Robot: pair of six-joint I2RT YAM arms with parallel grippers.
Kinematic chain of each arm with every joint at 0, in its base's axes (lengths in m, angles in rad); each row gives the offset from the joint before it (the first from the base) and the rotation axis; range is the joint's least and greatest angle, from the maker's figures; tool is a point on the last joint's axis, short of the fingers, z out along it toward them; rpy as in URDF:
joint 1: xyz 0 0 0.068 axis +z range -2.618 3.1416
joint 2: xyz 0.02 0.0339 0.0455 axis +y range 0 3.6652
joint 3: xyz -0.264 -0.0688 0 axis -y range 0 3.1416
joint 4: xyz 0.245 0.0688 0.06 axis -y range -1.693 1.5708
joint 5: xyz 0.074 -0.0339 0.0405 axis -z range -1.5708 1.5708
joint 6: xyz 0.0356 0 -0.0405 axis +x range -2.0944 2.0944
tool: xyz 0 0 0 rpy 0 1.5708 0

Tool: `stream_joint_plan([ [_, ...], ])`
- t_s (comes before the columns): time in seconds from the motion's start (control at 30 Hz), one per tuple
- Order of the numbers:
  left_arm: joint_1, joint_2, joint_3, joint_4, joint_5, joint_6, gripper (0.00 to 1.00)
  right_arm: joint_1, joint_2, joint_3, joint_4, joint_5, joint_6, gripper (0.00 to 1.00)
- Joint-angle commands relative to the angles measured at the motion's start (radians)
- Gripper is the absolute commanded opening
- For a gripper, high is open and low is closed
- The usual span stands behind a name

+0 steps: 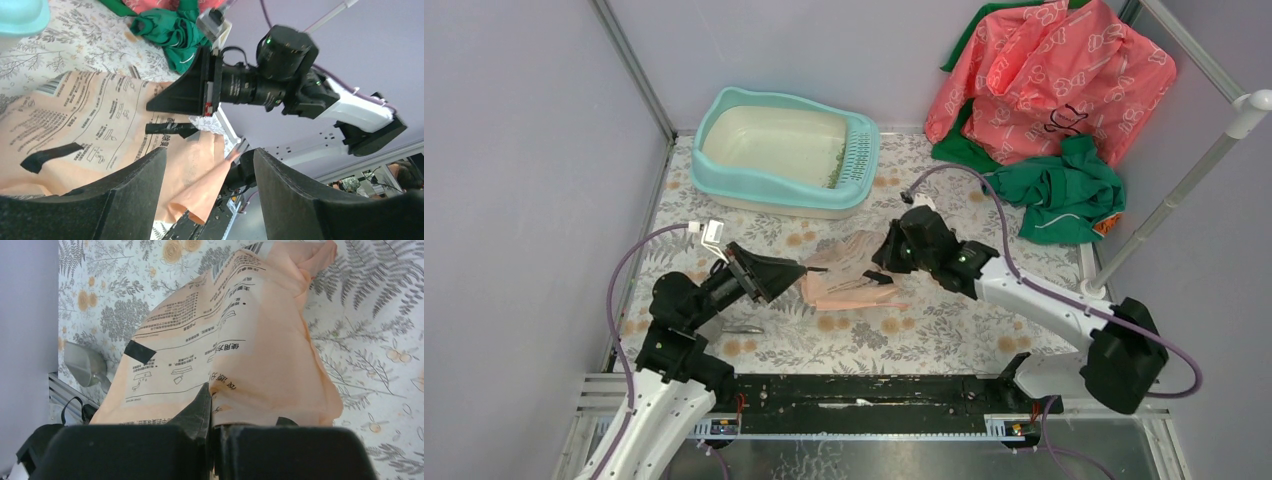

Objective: Fill the litter box with clean litter
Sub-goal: Open the cat litter bag at the center of the board.

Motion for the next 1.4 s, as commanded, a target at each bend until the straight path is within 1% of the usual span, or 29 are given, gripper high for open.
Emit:
stream_joint_plan([
  [0.0,-0.005,-0.004,0.085,-0.085,0.017,0.009,0.72,-0.009,-0.103,-0.075,0.069,0.023,-0.001,0.00],
  [0.17,-0.005,0.049,0.088,-0.068,0.005,0.006,0.72,-0.029,-0.139,-0.190,0.135,-0.018,0.016,0.02],
  [0.3,-0.013,0.131,-0.015,0.114,0.030,-0.071,0.68,-0.028,-0.180,-0.267,0.162,-0.032,0.053,0.05],
  [0.37,-0.037,0.169,-0.054,0.187,0.018,-0.092,0.65,-0.029,-0.218,-0.312,0.162,-0.031,0.069,0.05],
  [0.4,-0.057,0.189,-0.064,0.207,0.003,-0.093,0.64,-0.028,-0.239,-0.334,0.191,-0.028,0.080,0.05],
  [0.43,-0.088,0.207,-0.070,0.217,-0.025,-0.087,0.63,-0.029,-0.265,-0.358,0.196,-0.023,0.088,0.05],
  [0.6,-0.317,0.319,-0.079,0.291,-0.189,-0.067,0.60,-0.029,-0.378,-0.459,0.232,-0.007,0.135,0.07],
  [0.73,-0.504,0.426,-0.071,0.325,-0.331,-0.042,0.58,-0.028,-0.425,-0.525,0.271,-0.005,0.176,0.10],
  [0.8,-0.572,0.461,-0.073,0.335,-0.387,-0.040,0.57,-0.028,-0.433,-0.568,0.320,-0.016,0.201,0.13],
  [0.93,-0.663,0.480,-0.088,0.355,-0.464,-0.050,0.56,-0.028,-0.423,-0.655,0.490,-0.052,0.255,0.22],
  [1.03,-0.699,0.463,-0.088,0.341,-0.494,-0.050,0.56,-0.029,-0.383,-0.677,0.597,-0.104,0.271,0.27],
  [1.23,-0.707,0.408,-0.070,0.267,-0.523,-0.031,0.55,-0.029,-0.287,-0.644,0.671,-0.120,0.273,0.34],
  [1.3,-0.707,0.395,-0.063,0.245,-0.533,-0.021,0.55,-0.029,-0.254,-0.627,0.696,-0.131,0.273,0.34],
  [1.37,-0.707,0.379,-0.059,0.222,-0.546,-0.014,0.55,-0.028,-0.226,-0.612,0.731,-0.146,0.276,0.29],
])
